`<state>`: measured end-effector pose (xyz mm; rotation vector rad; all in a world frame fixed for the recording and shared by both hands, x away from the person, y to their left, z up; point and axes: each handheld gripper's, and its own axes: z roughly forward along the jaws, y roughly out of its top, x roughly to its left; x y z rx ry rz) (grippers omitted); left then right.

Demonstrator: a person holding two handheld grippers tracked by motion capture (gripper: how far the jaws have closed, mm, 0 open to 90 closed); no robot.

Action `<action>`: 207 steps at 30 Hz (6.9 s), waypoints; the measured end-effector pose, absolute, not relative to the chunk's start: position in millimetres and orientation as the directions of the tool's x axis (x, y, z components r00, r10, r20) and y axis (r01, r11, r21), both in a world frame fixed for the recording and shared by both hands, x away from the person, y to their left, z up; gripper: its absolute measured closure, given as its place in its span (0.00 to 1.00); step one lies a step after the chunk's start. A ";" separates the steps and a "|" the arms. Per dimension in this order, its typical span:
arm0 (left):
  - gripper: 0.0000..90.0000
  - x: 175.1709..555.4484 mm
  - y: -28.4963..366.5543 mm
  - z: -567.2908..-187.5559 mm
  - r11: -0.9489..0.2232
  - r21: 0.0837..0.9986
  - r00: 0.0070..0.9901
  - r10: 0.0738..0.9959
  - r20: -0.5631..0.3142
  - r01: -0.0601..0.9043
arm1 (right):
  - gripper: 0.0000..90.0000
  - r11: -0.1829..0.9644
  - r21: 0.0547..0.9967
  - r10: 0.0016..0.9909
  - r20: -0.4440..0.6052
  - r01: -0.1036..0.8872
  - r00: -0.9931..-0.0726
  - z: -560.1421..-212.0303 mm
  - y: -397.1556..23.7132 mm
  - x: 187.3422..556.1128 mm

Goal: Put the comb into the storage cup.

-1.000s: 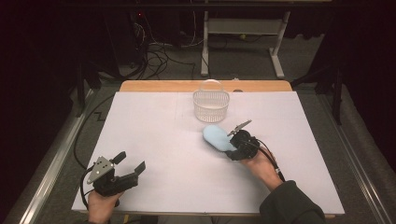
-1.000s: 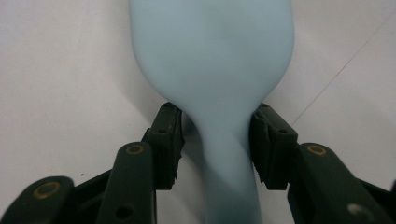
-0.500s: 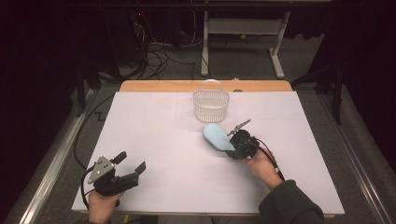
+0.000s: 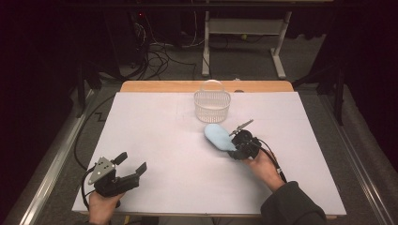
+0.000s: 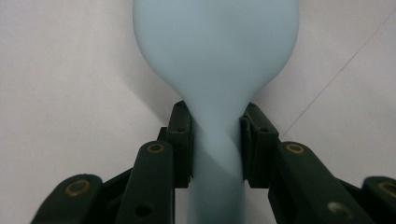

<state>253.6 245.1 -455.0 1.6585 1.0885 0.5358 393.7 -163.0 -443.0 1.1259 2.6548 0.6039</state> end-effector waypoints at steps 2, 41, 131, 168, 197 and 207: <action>0.16 253.3 244.5 -454.8 -0.058 0.917 0.492 0.856 -0.158 0.395 | 0.78 0.628 0.440 0.722 -0.019 0.642 -0.692 -442.6 -163.1 392.9; 0.16 258.2 225.3 -446.9 -0.083 0.919 0.519 0.843 -0.141 0.385 | 0.77 0.555 0.622 0.686 0.033 0.552 -0.726 -402.7 -205.9 333.7; 0.16 301.2 66.5 -432.5 -0.304 0.884 0.832 0.534 -0.152 0.357 | 0.77 0.452 0.741 0.670 0.085 0.496 -0.737 -413.0 -207.1 292.2; 0.15 303.0 61.7 -431.6 -0.271 0.882 0.829 0.521 -0.202 0.385 | 0.77 0.480 0.760 0.636 0.041 0.437 -0.770 -414.7 -178.8 290.6; 0.16 304.0 65.2 -428.5 -0.258 0.872 0.809 0.543 -0.226 0.417 | 0.78 0.564 0.738 0.600 -0.059 0.370 -0.798 -419.1 -145.8 282.3; 0.16 302.8 65.7 -426.9 -0.249 0.876 0.805 0.550 -0.224 0.413 | 0.78 0.573 0.738 0.598 -0.078 0.357 -0.798 -418.1 -142.2 281.6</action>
